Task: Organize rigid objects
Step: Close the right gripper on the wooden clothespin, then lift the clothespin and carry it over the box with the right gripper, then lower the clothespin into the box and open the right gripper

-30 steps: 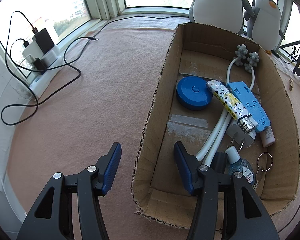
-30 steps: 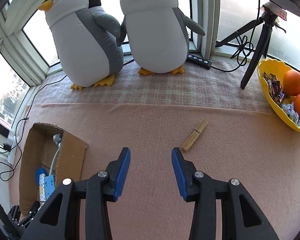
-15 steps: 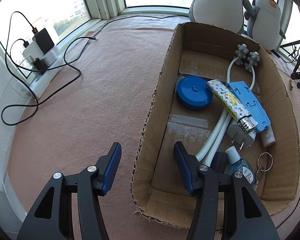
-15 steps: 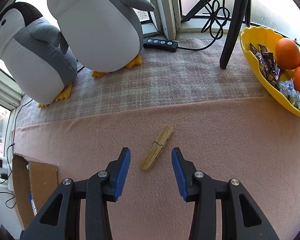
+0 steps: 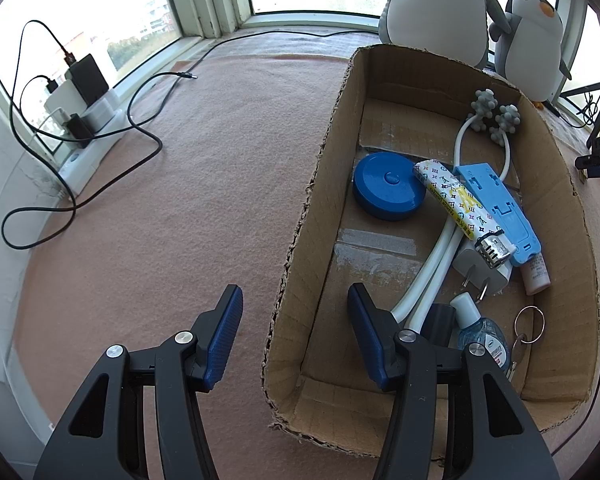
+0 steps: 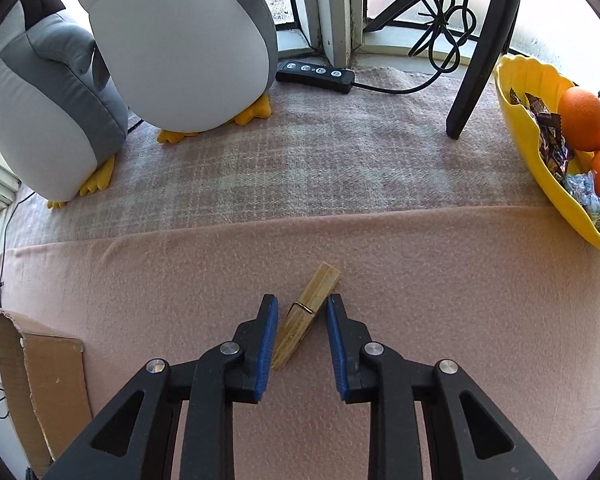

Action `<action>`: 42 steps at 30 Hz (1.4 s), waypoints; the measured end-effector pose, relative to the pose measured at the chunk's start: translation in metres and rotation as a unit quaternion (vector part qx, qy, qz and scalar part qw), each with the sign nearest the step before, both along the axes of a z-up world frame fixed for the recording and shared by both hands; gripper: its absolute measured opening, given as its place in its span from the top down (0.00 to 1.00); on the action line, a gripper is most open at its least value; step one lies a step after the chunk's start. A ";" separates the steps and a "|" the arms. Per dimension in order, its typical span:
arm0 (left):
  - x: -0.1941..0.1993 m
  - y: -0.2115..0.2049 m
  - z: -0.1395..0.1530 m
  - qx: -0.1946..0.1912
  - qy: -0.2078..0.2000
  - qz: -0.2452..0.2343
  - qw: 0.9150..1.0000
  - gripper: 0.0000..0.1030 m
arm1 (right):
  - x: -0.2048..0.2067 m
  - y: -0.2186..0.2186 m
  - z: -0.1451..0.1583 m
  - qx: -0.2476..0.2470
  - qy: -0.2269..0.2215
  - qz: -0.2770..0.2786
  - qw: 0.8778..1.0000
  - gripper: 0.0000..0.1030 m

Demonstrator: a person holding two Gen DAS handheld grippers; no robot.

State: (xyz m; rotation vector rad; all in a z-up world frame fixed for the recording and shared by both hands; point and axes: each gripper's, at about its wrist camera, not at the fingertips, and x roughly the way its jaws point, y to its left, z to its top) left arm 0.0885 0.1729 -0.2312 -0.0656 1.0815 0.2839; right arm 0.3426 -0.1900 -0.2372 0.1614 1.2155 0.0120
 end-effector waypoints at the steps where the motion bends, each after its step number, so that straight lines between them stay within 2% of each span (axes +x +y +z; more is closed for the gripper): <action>1: 0.000 0.000 0.000 0.000 0.000 0.000 1.000 0.47 | 0.000 0.000 0.000 0.000 0.000 0.002 1.000 0.84; 4: 0.000 0.000 0.000 0.000 0.000 0.000 1.000 0.47 | 0.001 0.001 0.000 0.004 0.000 0.008 1.000 0.88; 10: 0.000 0.000 0.000 0.000 0.000 0.000 1.000 0.47 | -0.014 0.005 0.004 0.015 -0.011 0.024 1.000 0.88; 14: 0.000 0.001 0.000 0.000 0.000 0.000 1.000 0.47 | -0.035 0.014 0.019 0.015 -0.028 0.050 0.998 0.88; 18: 0.000 0.001 0.000 0.001 0.000 0.000 1.000 0.47 | -0.059 0.035 0.041 0.042 -0.049 0.088 0.994 0.88; 23: -0.001 0.002 -0.001 -0.001 0.001 0.000 1.000 0.47 | -0.086 0.076 0.066 0.059 -0.072 0.150 0.984 0.88; 28: -0.001 0.002 -0.001 -0.002 0.001 0.001 1.000 0.47 | -0.113 0.116 0.078 0.073 -0.078 0.205 0.973 0.88; 36: -0.002 0.002 -0.001 -0.002 0.002 0.001 1.000 0.48 | -0.151 0.172 0.081 0.080 -0.076 0.283 0.953 0.88; 42: -0.004 0.002 0.001 -0.001 0.002 0.002 1.000 0.48 | -0.171 0.202 0.079 0.067 -0.081 0.322 0.941 0.88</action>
